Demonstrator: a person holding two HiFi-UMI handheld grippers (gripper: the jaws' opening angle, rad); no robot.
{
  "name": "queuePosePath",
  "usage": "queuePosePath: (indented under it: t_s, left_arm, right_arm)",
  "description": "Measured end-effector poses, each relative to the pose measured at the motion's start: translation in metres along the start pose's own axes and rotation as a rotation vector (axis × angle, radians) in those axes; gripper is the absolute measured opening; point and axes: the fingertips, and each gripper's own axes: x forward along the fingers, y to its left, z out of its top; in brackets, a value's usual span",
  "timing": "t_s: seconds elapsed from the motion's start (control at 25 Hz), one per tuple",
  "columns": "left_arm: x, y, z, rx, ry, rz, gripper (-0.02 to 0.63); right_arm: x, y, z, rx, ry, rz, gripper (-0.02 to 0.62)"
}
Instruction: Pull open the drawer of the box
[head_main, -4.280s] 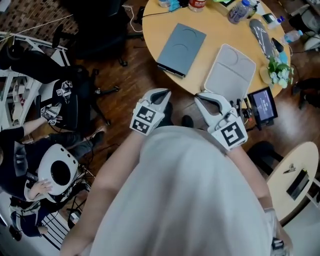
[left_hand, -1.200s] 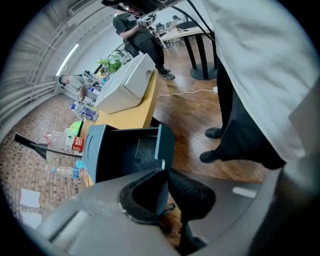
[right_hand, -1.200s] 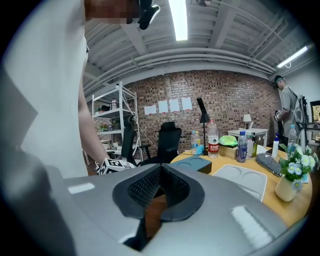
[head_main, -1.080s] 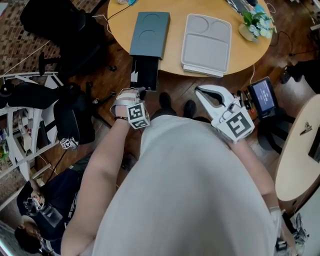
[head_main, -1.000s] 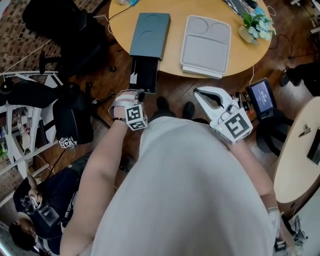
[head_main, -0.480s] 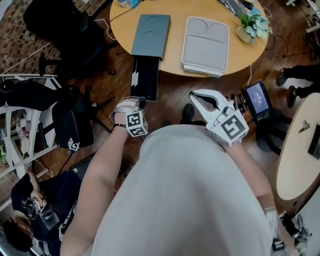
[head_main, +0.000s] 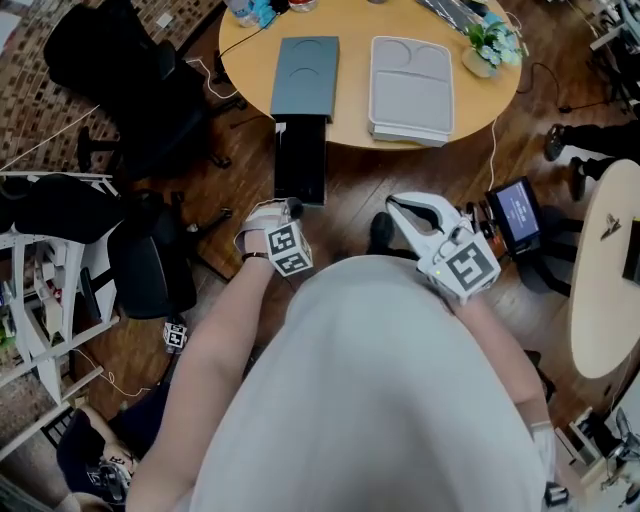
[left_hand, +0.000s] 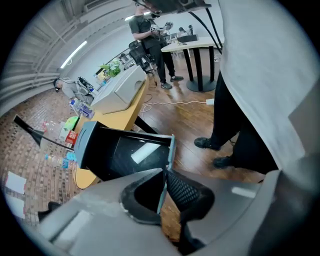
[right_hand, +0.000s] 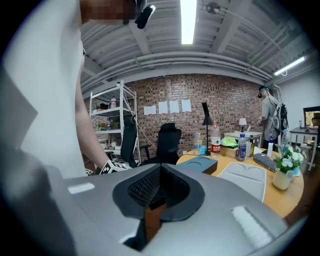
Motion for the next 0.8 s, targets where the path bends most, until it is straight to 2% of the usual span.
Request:
queuePosePath:
  t_s: [0.36,0.44,0.52,0.6,0.68,0.8]
  left_arm:
    - [-0.042,0.02,0.006,-0.162,-0.161,0.09,0.029]
    - [-0.041,0.038,0.007,-0.234,-0.202,0.123,0.029]
    - [-0.03,0.063,0.001,-0.341,-0.207,0.142,0.03]
    - [-0.03,0.091,-0.002,-0.428,-0.228,0.162,0.056]
    - [-0.05,0.112,0.012,-0.458,-0.305,0.196,0.038]
    - [-0.084,0.104,0.031,-0.453,-0.404,0.212,0.029]
  right_arm:
    - [-0.007,0.023,-0.002,-0.01,-0.008,-0.067,0.005]
    - [-0.008,0.023,-0.001,-0.005,-0.02,-0.08,0.005]
    - [-0.012,0.029,-0.003,-0.001,-0.012,-0.074,0.005]
    - [-0.014,0.037,-0.005,0.003,0.012,-0.069,0.005]
    - [-0.016,0.038,-0.007,-0.015,0.032,-0.086,0.005]
    - [-0.02,0.036,-0.012,-0.03,0.058,-0.117,0.005]
